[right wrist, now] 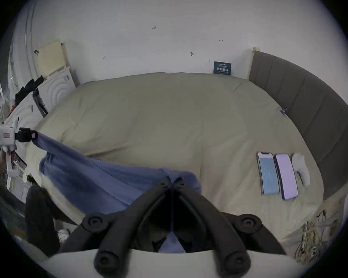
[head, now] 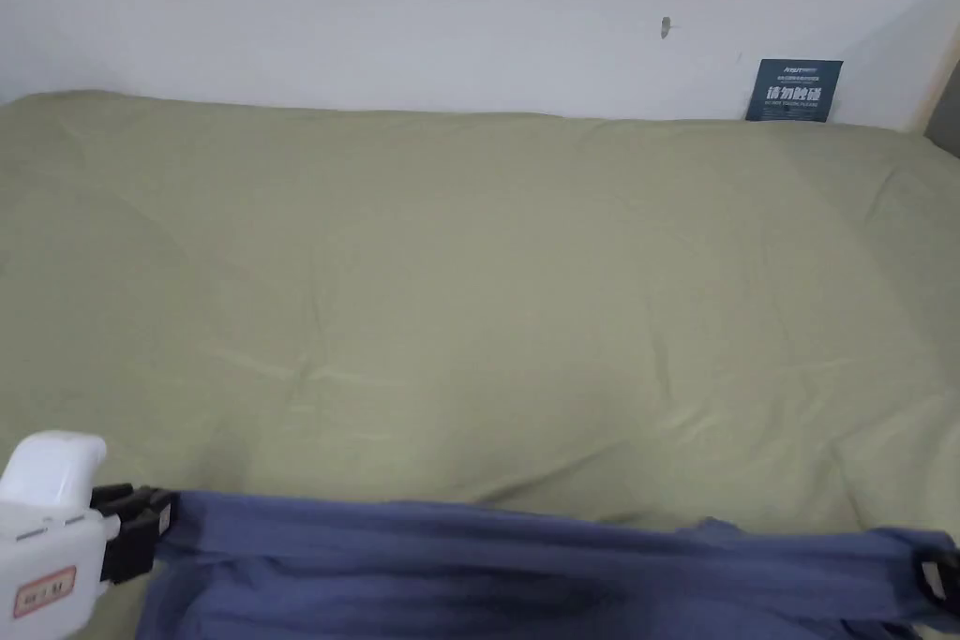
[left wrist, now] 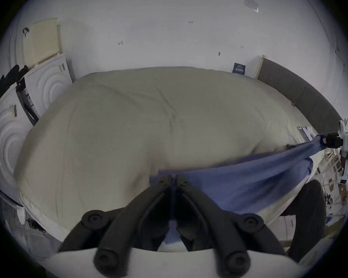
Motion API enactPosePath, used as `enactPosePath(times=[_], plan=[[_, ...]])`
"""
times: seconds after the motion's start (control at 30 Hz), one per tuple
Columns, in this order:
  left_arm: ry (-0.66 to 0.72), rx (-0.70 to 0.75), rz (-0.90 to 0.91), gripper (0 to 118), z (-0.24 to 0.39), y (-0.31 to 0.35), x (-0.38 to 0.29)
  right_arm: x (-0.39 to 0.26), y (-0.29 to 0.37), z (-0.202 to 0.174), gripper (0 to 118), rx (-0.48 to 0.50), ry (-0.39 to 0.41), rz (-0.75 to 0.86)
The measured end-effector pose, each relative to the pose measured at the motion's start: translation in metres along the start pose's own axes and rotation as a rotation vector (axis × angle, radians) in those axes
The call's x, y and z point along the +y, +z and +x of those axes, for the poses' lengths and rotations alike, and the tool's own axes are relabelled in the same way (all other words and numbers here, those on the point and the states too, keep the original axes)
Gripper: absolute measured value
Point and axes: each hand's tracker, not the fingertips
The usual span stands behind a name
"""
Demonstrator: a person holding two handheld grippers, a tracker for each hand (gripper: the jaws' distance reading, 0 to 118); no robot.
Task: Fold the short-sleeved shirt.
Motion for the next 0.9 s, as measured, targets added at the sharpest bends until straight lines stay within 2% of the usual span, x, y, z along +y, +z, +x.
enactPosePath(times=[0.17, 0.2, 0.23, 0.27, 0.3, 0.33, 0.37, 0.4, 0.47, 0.5, 0.53, 0.57, 0.6, 0.63, 0.67, 0.73, 0.77, 0.8, 0.9], plan=[[0.037, -0.005, -0.051, 6, -0.008, -0.013, -0.034, -0.034, -0.009, -0.016, 0, 0.006, -0.017, -0.068], [0.041, -0.008, -0.060, 12, -0.008, -0.015, -0.038, -0.036, -0.012, -0.020, 1, 0.004, -0.017, -0.084], [0.039, -0.007, -0.060, 34, -0.009, -0.016, -0.041, -0.039, -0.014, -0.023, 7, -0.001, -0.012, -0.097], [0.039, -0.005, -0.058, 84, -0.010, -0.015, -0.043, -0.041, -0.017, -0.014, 46, -0.013, -0.008, -0.100], [0.042, -0.002, -0.061, 111, -0.012, -0.015, -0.044, -0.042, -0.016, -0.017, 91, -0.029, -0.009, -0.099], [0.049, 0.001, -0.069, 115, -0.015, -0.015, -0.043, -0.043, -0.016, -0.018, 118, -0.038, -0.010, -0.096], [0.058, 0.010, -0.049, 115, -0.017, -0.011, -0.044, -0.043, -0.016, -0.018, 110, -0.037, -0.015, -0.097], [0.074, 0.037, -0.006, 114, -0.019, -0.004, -0.041, -0.039, -0.008, -0.022, 106, -0.047, -0.039, -0.002], [0.102, 0.061, -0.008, 112, -0.017, 0.009, -0.035, -0.036, -0.007, -0.028, 105, -0.044, -0.061, -0.039], [0.125, 0.072, 0.009, 106, -0.019, 0.014, -0.032, -0.034, -0.006, -0.034, 98, -0.051, -0.070, -0.022], [0.133, 0.069, 0.008, 101, -0.022, 0.018, -0.029, -0.028, 0.002, -0.015, 91, -0.079, -0.079, 0.014], [0.137, 0.068, 0.003, 101, -0.020, 0.024, -0.024, -0.025, 0.008, -0.017, 91, -0.089, -0.077, 0.042], [0.144, 0.069, 0.011, 68, -0.021, 0.028, -0.021, -0.022, 0.013, -0.019, 60, -0.108, -0.074, 0.088], [0.160, 0.070, 0.022, 13, -0.024, 0.027, -0.019, -0.020, 0.016, -0.022, 16, -0.132, -0.081, 0.112], [0.197, 0.087, 0.028, 0, -0.029, 0.026, -0.016, -0.023, 0.018, -0.035, 0, -0.156, -0.090, 0.164], [0.237, -0.004, -0.033, 0, -0.041, 0.022, -0.004, -0.019, 0.025, -0.046, 0, -0.123, -0.064, 0.182], [0.259, -0.023, -0.048, 0, -0.047, 0.018, 0.002, -0.019, 0.029, -0.054, 0, -0.149, -0.041, 0.234], [0.281, -0.055, -0.097, 0, -0.055, 0.012, 0.008, -0.003, 0.047, -0.090, 0, -0.182, -0.021, 0.269], [0.376, -0.188, -0.199, 0, -0.072, -0.015, 0.022, 0.007, 0.065, -0.133, 0, -0.190, -0.002, 0.338]])
